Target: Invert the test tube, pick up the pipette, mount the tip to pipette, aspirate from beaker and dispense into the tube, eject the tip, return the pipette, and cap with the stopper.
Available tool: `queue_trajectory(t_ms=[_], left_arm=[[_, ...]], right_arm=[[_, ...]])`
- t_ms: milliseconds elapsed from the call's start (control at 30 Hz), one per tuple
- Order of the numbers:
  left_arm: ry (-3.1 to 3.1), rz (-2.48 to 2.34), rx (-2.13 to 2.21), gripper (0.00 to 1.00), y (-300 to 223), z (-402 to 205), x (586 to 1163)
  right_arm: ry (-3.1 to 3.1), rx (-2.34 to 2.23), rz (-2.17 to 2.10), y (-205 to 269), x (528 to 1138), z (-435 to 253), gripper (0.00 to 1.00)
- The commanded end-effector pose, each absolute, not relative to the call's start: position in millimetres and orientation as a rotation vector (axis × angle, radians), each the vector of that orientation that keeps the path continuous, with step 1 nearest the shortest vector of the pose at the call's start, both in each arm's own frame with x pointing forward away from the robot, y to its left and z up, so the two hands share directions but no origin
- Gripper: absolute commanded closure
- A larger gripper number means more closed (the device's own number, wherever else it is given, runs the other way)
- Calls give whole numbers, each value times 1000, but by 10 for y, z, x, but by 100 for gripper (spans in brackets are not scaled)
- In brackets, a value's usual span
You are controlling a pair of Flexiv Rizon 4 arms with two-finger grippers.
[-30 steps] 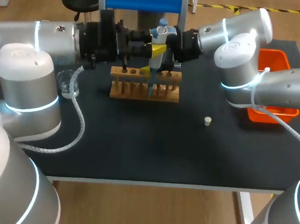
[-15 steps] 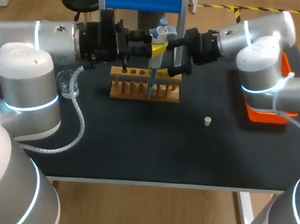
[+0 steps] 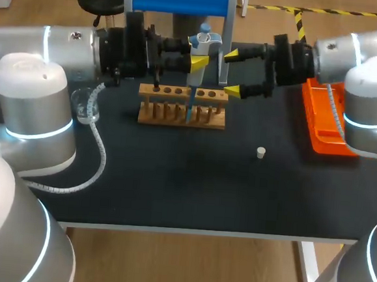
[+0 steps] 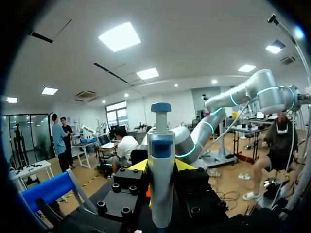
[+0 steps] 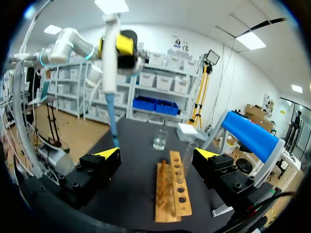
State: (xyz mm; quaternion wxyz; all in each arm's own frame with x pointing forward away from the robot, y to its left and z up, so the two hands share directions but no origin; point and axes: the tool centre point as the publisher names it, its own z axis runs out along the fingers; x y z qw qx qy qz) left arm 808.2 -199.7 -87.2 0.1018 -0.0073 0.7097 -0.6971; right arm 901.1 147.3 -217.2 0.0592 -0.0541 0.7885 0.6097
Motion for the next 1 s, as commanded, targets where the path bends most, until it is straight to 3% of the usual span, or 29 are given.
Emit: queue_trajectory(t_ms=[33, 1000], left_arm=[[2090, -2058, -25, 100, -2016, -876, 8082], [2090, -2058, -25, 100, -2016, -876, 8082]], right_arm=[[2334, -110, 1910, 1175, 8767, -2004, 0], [2172, -68, 2265, 1676, 8110, -1480, 0]])
